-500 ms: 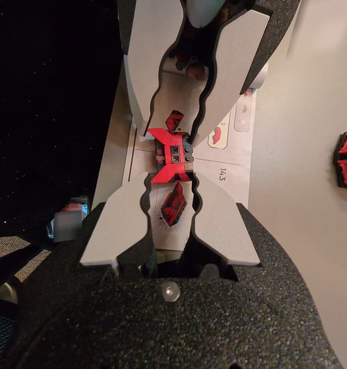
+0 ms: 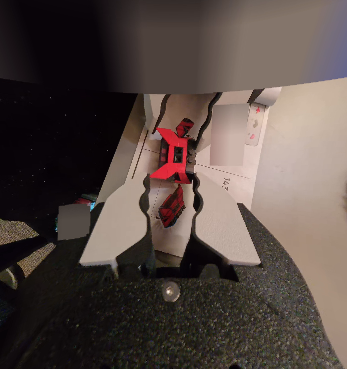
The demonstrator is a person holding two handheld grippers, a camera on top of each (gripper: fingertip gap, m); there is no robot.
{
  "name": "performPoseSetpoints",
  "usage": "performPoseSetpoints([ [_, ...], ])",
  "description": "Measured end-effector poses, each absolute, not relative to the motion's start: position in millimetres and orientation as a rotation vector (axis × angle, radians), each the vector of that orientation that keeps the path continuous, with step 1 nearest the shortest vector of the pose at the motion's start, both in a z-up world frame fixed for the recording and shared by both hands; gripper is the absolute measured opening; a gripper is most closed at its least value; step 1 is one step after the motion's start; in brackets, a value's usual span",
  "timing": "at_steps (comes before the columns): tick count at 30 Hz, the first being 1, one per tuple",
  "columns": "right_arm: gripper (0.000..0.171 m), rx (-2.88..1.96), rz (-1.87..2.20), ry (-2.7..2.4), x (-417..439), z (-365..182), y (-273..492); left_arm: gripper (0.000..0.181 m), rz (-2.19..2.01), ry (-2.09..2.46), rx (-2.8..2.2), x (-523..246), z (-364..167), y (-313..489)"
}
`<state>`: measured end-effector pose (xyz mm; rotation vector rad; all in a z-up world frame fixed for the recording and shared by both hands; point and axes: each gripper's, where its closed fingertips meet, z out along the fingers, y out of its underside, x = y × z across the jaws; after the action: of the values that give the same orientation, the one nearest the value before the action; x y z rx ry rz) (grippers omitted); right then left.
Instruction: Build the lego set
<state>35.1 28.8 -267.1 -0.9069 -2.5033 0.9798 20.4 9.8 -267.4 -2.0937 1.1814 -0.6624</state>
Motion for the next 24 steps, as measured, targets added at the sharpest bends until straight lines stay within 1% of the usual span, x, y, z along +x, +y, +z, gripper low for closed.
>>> performPoseSetpoints([
  [8,0.041,-0.897,0.978,-2.485,34.5,-266.3,28.3,0.042,-0.678,1.178,-2.101,20.9,-267.8,9.0],
  [12,0.041,-0.896,0.969,-2.471,34.1,-265.7,29.4,0.05,-0.662,1.139,-2.132,17.6,-268.1,11.9],
  [15,0.041,-0.844,0.959,-2.44,33.3,-255.8,34.2,0.056,-0.752,1.018,-2.084,11.1,-250.0,14.7],
  [18,0.04,-0.648,0.992,-2.397,28.4,-224.9,29.6,0.059,-0.987,0.755,-2.006,-3.0,-215.7,21.5],
  [19,0.03,-0.555,0.995,-2.395,26.6,-213.2,25.1,0.06,-1.105,0.668,-1.984,-6.3,-204.3,22.5],
  [20,0.007,-0.467,0.974,-2.379,22.7,-201.4,23.4,0.057,-1.216,0.594,-1.975,-8.9,-195.8,23.5],
  [21,0.0,-0.398,0.956,-2.372,19.2,-192.9,22.4,0.054,-1.29,0.557,-1.982,-10.8,-192.8,24.2],
  [23,0.001,-0.377,0.925,-2.451,16.3,-196.6,26.4,0.048,-1.286,0.604,-2.042,-13.6,-201.8,26.1],
  [24,0.004,-0.42,0.893,-2.506,15.0,-205.0,32.7,0.048,-1.235,0.647,-2.091,-14.9,-208.7,27.3],
])
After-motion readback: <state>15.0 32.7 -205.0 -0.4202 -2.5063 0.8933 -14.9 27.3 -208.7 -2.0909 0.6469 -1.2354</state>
